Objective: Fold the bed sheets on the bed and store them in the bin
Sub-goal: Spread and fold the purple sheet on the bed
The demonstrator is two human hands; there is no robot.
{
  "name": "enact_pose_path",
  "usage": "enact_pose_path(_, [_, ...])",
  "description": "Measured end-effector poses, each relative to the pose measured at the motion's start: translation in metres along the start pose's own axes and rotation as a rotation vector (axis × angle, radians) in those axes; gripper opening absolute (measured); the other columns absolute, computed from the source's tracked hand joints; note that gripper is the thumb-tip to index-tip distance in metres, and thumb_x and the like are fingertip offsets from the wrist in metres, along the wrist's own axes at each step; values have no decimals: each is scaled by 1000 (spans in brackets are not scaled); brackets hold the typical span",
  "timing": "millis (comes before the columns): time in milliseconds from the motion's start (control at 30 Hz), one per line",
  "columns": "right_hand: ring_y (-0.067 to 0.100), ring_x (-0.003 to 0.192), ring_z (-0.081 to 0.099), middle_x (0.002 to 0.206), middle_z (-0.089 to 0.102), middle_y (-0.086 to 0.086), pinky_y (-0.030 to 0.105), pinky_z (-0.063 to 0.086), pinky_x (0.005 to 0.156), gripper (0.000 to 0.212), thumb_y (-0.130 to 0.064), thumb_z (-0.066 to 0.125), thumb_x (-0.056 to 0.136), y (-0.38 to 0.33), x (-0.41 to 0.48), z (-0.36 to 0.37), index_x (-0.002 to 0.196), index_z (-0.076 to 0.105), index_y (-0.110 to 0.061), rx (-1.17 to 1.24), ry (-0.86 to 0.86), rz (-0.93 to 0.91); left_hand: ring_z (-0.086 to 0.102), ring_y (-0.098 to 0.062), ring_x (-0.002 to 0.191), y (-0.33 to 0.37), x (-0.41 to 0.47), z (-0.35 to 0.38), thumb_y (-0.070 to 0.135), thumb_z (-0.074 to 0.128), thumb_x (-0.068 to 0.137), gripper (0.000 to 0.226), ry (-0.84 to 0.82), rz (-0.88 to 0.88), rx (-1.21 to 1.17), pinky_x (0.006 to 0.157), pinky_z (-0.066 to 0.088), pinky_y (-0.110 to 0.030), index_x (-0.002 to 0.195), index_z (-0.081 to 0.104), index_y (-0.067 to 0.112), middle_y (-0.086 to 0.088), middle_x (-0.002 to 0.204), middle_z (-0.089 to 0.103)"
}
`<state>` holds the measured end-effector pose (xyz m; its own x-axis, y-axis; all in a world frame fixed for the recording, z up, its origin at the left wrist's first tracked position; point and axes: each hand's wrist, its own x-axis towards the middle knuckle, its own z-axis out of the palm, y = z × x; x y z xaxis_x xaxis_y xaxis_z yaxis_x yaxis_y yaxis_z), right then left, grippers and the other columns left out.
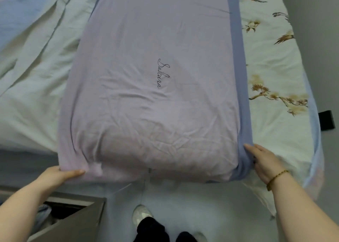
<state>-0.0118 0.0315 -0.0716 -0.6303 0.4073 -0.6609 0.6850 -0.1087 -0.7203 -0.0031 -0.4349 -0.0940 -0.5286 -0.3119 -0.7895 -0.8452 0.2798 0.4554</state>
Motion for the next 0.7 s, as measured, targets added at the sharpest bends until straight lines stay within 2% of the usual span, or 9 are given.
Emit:
enact_pose_path(67, [5, 51, 65, 56, 69, -7, 14, 51, 46, 14, -23, 72, 75, 10, -5, -1, 76, 64, -11, 130, -87, -16, 49, -38, 117, -12, -2, 8, 9, 73, 76, 54, 9, -23, -20, 99, 36, -42, 123, 52, -7, -21, 127, 55])
enact_pose_path(100, [5, 52, 66, 61, 71, -6, 15, 52, 46, 29, -32, 81, 61, 15, -4, -1, 78, 67, -13, 135, -113, -24, 48, -38, 118, -17, -6, 13, 8, 73, 76, 54, 14, -32, -12, 95, 35, -40, 123, 52, -8, -21, 127, 55])
enact_pose_path(133, [5, 53, 67, 65, 72, -5, 15, 52, 47, 34, -32, 81, 60, 18, -6, 1, 83, 67, -12, 119, -120, -17, 48, -38, 117, -24, -8, 17, 7, 72, 77, 53, 20, -28, -1, 92, 35, -38, 123, 52, -9, -21, 127, 55])
enact_pose_path(200, [7, 50, 65, 70, 69, 0, 13, 49, 43, 19, -15, 65, 81, 25, -5, 2, 97, 61, -4, 8, -86, 5, 50, -36, 115, -36, -15, 26, 5, 69, 79, 48, 31, -28, 4, 89, 33, -35, 121, 52, -12, -23, 124, 55])
enact_pose_path(300, [13, 53, 58, 91, 61, 10, 9, 43, 39, 27, -5, 59, 86, 46, -11, -3, 112, 57, 4, -239, -93, 51, 51, -33, 113, -47, -30, 34, 9, 65, 84, 42, 58, -13, -17, 92, 34, -35, 119, 54, -12, -21, 123, 57])
enact_pose_path(400, [12, 69, 52, 99, 58, 9, 17, 44, 53, 23, -9, 58, 88, 73, -34, -7, 110, 57, -2, -342, -157, 68, 52, -31, 104, -52, -47, 32, 18, 61, 88, 36, 68, -2, -44, 86, 34, -37, 117, 57, -4, -11, 112, 57])
enact_pose_path(500, [20, 77, 60, 85, 65, 6, 22, 46, 66, 20, 0, 51, 88, 93, -55, -13, 107, 58, 1, -157, -164, 79, 55, -32, 95, -54, -64, 30, 20, 59, 89, 35, 102, 40, -110, 82, 38, -37, 115, 58, -3, -22, 116, 60])
enact_pose_path(600, [8, 57, 67, 61, 70, -4, 15, 52, 53, 15, 3, 44, 90, 109, -74, -19, 95, 58, -2, 30, -264, 149, 56, -30, 86, -60, -77, 31, 20, 54, 92, 38, 144, 61, -318, 78, 43, -36, 122, 52, -4, -19, 115, 59])
enact_pose_path(700, [7, 54, 67, 61, 71, -1, 15, 51, 47, 16, -11, 63, 82, 122, -95, -24, 95, 62, -2, 186, -322, 167, 65, -18, 54, -61, -98, 34, 20, 48, 95, 19, 41, 70, -458, 50, 53, -25, 98, 56, 3, -5, 71, 70])
